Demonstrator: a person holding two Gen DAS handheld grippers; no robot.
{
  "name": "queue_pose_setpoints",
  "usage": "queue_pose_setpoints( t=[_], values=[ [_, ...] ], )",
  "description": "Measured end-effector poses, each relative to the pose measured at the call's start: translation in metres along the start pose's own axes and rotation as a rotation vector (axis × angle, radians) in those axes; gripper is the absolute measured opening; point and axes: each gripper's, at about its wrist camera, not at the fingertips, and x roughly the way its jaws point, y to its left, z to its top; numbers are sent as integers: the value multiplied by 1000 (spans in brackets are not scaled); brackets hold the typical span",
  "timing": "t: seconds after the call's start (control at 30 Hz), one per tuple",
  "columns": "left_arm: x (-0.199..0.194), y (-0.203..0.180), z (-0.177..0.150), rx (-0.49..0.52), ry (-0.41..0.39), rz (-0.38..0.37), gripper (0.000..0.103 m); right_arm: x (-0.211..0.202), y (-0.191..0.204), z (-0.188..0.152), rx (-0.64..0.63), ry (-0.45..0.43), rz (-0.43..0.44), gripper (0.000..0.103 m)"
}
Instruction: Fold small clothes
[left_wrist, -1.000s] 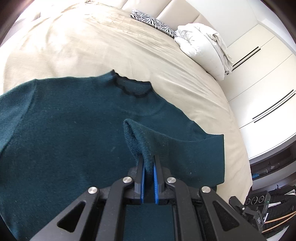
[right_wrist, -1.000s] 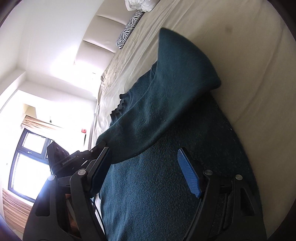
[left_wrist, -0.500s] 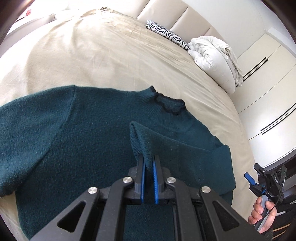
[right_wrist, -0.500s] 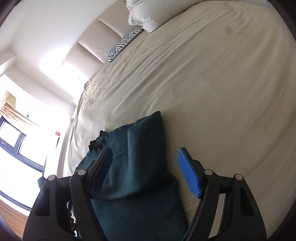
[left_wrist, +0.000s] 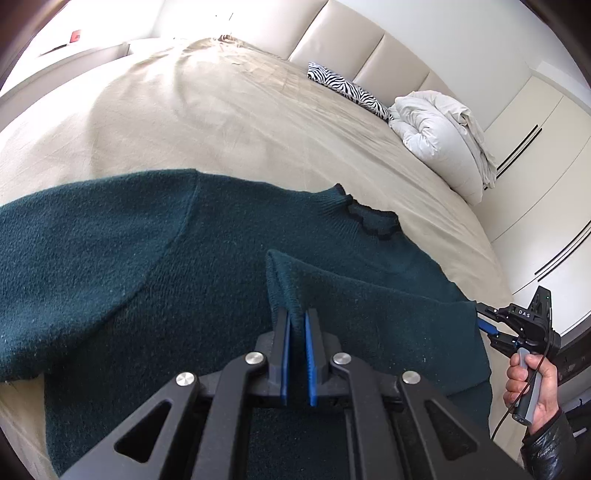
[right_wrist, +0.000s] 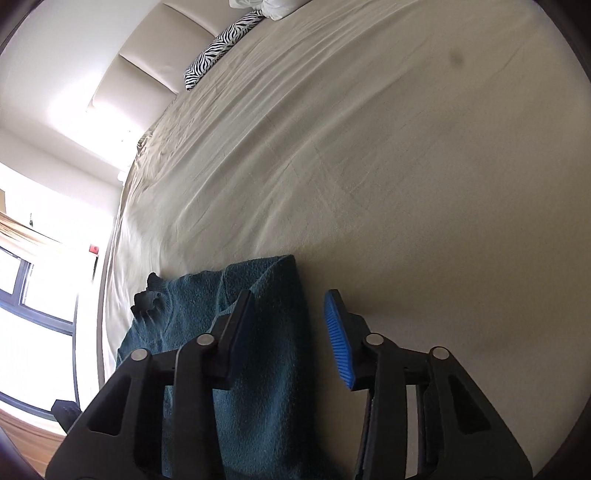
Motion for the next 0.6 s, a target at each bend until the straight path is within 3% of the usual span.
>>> queue_pose_setpoints(
  t=[0.13,0.3,0.6],
  values=[
    [0,2,-2,-2,0,-1,8,13,0,7,9,6,10,30],
    [-1,4,-6,-10,8,11,8,17,5,7,-47,17,-21,9],
    [-5,10,-16,-62,3,26,5,12,22,6,-117,-24,-88,7]
  ],
)
